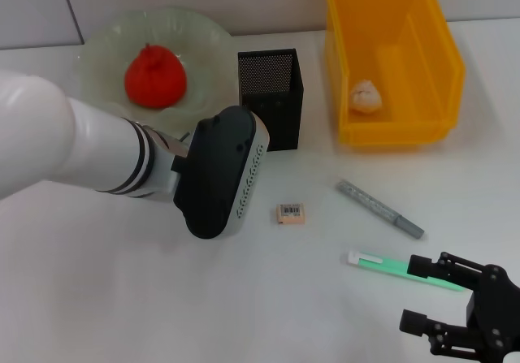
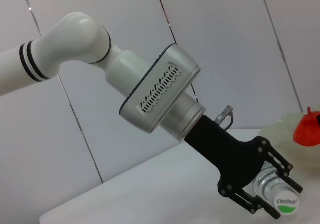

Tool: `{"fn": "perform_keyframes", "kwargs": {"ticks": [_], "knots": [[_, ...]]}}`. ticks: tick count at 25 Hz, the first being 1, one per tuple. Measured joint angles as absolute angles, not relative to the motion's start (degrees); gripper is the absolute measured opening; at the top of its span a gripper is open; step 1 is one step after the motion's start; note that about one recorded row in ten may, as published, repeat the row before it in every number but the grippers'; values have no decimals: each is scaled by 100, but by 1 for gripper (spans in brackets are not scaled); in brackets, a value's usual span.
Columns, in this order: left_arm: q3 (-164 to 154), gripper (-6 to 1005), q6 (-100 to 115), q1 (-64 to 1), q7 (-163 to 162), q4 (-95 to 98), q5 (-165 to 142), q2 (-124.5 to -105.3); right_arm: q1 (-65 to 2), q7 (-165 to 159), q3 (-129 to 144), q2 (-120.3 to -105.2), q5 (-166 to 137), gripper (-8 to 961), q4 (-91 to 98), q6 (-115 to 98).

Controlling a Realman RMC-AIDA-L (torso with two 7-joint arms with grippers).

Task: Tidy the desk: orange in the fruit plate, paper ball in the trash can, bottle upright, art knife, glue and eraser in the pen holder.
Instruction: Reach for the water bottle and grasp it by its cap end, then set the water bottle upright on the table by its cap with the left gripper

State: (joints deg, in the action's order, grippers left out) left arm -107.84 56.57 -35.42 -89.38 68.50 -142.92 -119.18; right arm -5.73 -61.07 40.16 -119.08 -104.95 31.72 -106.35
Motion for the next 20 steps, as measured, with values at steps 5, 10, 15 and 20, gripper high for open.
{"fn": "perform_keyframes", "kwargs": {"ticks": [5, 10, 15, 20], "knots": [[-10874, 579, 5523, -3574, -8967, 6732, -14384, -11918, -588, -6116, 4016, -11904, -10525, 809, 3172, -10635], [-11000, 490, 5402, -3578, -9023, 6716, -14547, -11918, -589, -6121, 4016, -11901, -10540, 809, 3172, -10624], [-11038, 459, 5390, -3586, -9061, 6721, -14623, -11918, -594, -6123, 4017, -11897, -10545, 809, 3138, -10581], [-10925, 433, 5806, -3487, -9327, 7237, -14578, -11915, -598, -6124, 4016, -11892, -10548, 809, 3120, -10585]]}}
